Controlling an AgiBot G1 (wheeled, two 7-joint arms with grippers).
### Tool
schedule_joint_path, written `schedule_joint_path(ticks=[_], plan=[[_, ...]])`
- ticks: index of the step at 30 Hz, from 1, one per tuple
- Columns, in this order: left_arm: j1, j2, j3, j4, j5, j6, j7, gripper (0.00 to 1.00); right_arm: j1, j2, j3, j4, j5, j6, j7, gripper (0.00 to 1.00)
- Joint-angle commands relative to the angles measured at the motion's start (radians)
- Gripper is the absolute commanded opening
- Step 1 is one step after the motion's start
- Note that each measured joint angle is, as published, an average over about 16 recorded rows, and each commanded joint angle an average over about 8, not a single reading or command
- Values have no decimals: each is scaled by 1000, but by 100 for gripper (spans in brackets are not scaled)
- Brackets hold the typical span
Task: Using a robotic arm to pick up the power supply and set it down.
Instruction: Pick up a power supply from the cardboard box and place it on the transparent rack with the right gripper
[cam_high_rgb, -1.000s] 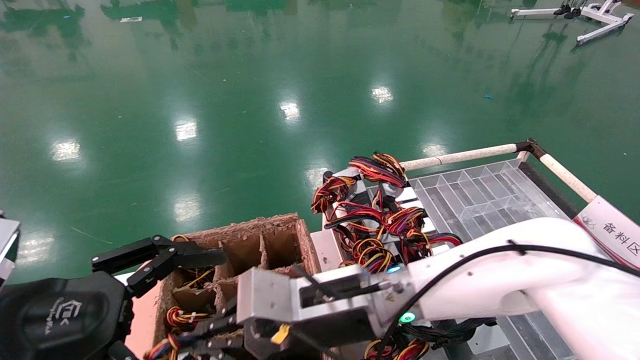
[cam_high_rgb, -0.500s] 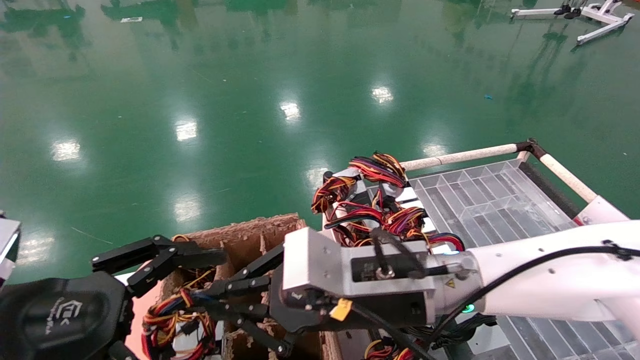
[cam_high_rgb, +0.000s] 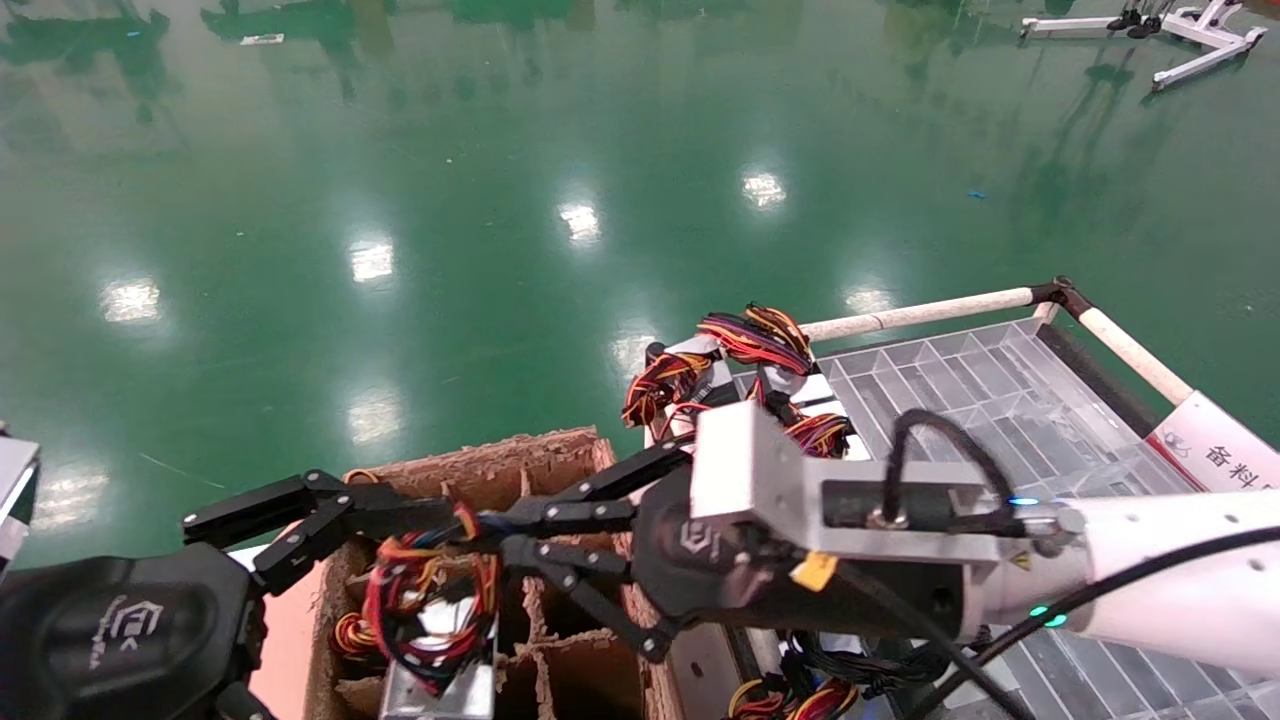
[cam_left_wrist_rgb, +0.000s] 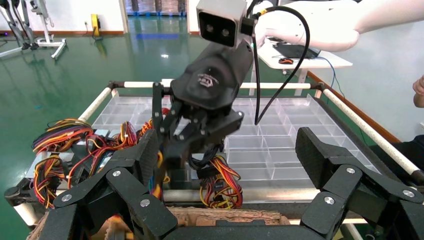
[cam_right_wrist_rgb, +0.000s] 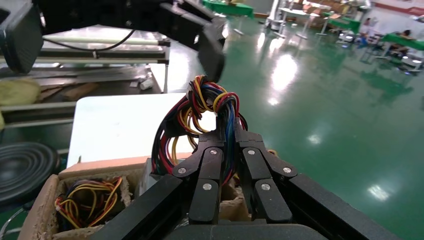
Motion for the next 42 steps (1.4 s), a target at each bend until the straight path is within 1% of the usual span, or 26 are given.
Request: schedule_joint_path(ticks=[1, 6, 10, 13, 17, 21, 26, 29, 32, 36, 42], plan=[[0, 0, 0, 0, 0, 0, 0, 100, -10, 16, 10, 8, 11, 6, -2, 0], [0, 0, 0, 0, 0, 0, 0, 100, -4, 43, 44, 12, 53, 11, 2, 0], [0, 0, 0, 0, 0, 0, 0, 100, 21, 61, 70, 5, 79, 11, 9, 0], [0, 0, 0, 0, 0, 0, 0, 100, 62, 72, 85, -19, 86, 1, 14, 0], [0, 0, 0, 0, 0, 0, 0, 100, 158, 84, 99, -103, 68, -33, 10, 0], [0, 0, 0, 0, 0, 0, 0, 100, 294, 92, 95, -233, 8, -87, -11, 0], [0, 0, 0, 0, 0, 0, 0, 100, 471, 85, 64, -418, -99, -162, -55, 0], [0, 0, 0, 0, 0, 0, 0, 100, 555, 68, 42, -532, -160, -195, -95, 0], [0, 0, 0, 0, 0, 0, 0, 100, 622, 47, 18, -635, -218, -211, -148, 0], [0, 0, 0, 0, 0, 0, 0, 100, 698, 23, -11, -749, -291, -192, -223, 0], [0, 0, 0, 0, 0, 0, 0, 100, 790, -17, -55, -874, -398, -86, -319, 0]])
